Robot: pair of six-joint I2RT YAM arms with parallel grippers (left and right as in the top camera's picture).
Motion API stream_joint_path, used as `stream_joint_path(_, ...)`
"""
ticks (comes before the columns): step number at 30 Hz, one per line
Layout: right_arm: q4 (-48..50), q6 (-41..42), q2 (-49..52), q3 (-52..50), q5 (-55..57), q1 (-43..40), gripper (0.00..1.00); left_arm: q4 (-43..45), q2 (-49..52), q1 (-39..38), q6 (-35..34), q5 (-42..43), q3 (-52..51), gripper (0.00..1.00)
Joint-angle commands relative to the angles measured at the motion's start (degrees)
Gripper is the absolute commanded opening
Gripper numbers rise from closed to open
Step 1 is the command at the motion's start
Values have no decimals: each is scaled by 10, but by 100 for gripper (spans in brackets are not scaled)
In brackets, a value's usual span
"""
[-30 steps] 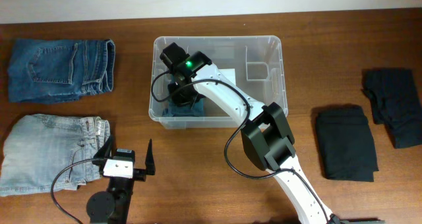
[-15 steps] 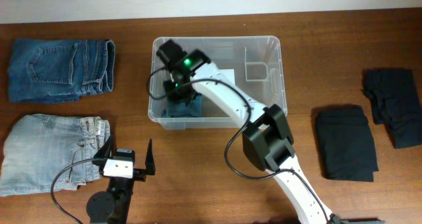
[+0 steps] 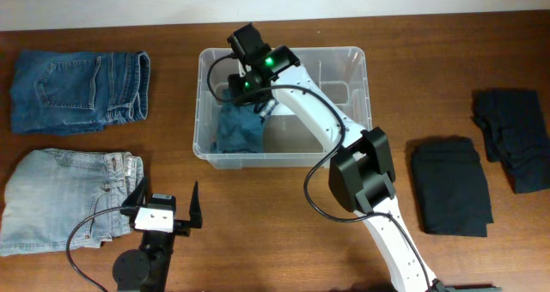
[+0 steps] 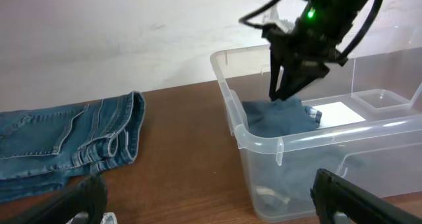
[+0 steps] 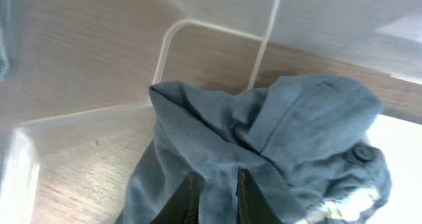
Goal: Pack container
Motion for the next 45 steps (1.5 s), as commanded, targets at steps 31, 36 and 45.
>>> stream_joint_path(31, -17, -18, -45, -44, 73, 11, 9, -1, -3, 3, 9, 4, -2, 99)
stream_joint_path(36, -14, -18, -45, -50, 78, 10, 8, -1, -3, 3, 9, 4, -2, 99)
stream_joint_path(45, -52, 4, -45, -48, 207, 6, 8, -1, -3, 3, 9, 4, -2, 99)
